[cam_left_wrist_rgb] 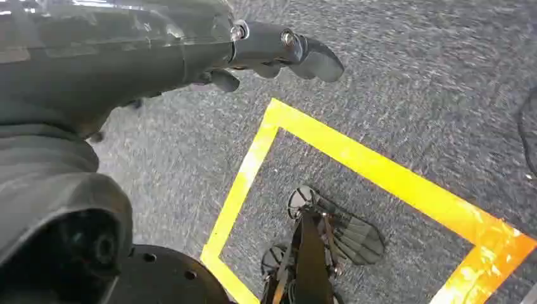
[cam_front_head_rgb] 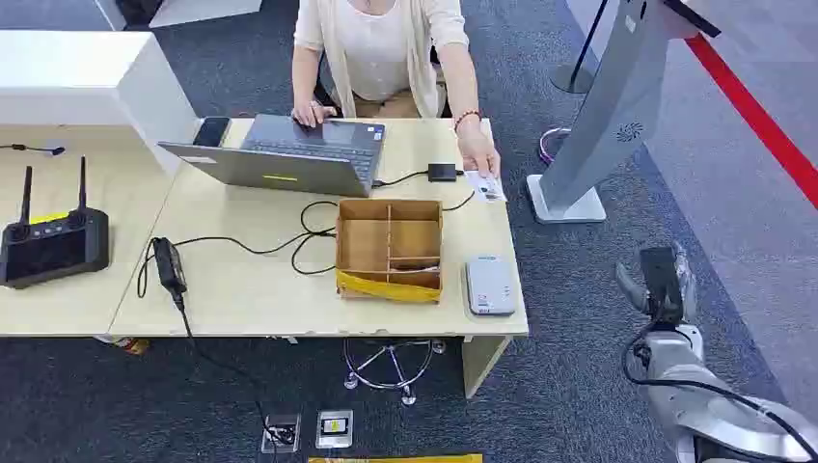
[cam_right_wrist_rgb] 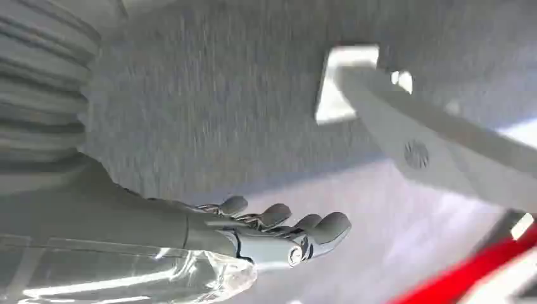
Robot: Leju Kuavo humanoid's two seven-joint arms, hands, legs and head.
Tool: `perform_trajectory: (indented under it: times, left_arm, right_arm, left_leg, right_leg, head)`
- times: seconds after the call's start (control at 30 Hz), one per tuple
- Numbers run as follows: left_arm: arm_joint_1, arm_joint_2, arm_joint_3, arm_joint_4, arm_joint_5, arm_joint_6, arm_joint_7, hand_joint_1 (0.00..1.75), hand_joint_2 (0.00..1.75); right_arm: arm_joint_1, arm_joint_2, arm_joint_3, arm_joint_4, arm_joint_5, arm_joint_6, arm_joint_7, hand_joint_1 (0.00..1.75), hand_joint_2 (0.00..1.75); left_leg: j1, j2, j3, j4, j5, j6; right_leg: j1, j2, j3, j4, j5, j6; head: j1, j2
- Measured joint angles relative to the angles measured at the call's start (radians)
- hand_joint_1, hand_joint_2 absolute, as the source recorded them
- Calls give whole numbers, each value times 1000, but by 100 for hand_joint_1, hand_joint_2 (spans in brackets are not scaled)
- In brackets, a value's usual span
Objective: Pass the card to the sensor for recognition and then transmit it.
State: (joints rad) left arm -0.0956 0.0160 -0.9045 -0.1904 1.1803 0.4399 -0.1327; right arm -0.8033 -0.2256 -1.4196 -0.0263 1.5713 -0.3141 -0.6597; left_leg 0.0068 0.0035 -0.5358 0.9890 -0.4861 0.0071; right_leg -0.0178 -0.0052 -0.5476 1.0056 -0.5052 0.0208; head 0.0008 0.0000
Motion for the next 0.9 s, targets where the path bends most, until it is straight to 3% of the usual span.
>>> perform_trajectory:
  times: [0.17,0.33,0.6,0.9]
  left_arm:
    - [-9,8,-18,0,-5,-6,0,0,0]
    - [-10,9,-35,0,-11,0,8,0,0]
    - [-22,10,-59,-6,-19,8,18,0,0]
    - [-25,10,-69,-8,-9,12,18,0,0]
  right_arm:
    - [-77,105,166,8,3,-136,127,0,175]
    - [-142,168,348,13,3,-236,206,0,175]
    - [-183,216,559,13,3,-254,230,0,175]
    - [-200,244,675,13,2,-251,237,0,175]
  left_leg:
    - [1,2,3,0,2,-1]
    - [1,-2,2,0,3,-2]
    - [1,-2,2,0,3,-2]
    - [1,-2,2,0,3,-2]
  right_leg:
    - [1,2,-1,1,1,-1]
    - [1,-2,-2,2,1,-1]
    - [1,-1,-2,2,1,-1]
    - [1,-1,-2,2,1,-1]
  head:
    - [0,0]
    - [0,0]
    - [0,0]
    - [0,0]
